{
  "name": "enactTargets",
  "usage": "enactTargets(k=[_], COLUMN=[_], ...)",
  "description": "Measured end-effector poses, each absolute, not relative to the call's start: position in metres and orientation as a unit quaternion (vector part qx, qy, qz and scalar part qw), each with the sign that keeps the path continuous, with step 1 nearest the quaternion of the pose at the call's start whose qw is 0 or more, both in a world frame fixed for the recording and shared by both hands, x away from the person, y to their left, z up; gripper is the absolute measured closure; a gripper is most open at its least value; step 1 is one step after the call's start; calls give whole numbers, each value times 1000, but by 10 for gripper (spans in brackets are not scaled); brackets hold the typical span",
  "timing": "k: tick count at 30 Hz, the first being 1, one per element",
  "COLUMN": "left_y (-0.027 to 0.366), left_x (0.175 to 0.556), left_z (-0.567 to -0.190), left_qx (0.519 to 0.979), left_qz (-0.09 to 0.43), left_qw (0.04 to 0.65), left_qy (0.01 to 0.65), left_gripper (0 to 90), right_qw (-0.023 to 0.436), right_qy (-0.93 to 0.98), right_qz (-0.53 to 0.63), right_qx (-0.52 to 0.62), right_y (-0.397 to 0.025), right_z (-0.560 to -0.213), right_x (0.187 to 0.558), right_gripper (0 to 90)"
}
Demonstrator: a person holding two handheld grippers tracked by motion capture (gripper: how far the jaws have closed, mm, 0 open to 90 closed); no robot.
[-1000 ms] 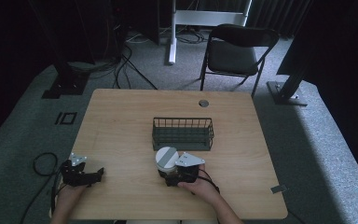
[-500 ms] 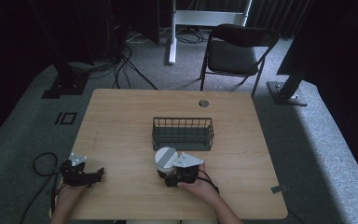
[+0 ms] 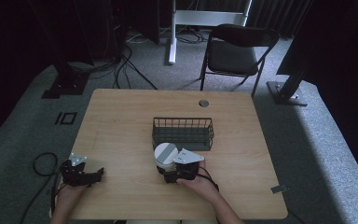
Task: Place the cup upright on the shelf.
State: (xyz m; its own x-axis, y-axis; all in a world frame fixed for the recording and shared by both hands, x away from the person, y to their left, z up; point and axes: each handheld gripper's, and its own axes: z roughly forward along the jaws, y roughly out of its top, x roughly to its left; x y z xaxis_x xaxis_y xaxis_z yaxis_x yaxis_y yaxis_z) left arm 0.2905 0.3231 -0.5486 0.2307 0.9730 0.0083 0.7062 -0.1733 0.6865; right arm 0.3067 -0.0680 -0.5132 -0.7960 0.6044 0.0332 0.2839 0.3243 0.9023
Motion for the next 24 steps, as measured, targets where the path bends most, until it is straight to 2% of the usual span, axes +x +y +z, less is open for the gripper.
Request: enactTargets(k=[24], left_y=[323], left_x=[291], left_z=[-549], left_qx=[730], left_qz=[232], left_qw=[288], left_qy=[575], left_gripper=[1], right_qw=[188], right_qy=[765], right_qz=[548], right_qx=[282], right_y=[-72], right_z=[-459], right_x=[323], right_gripper=[184])
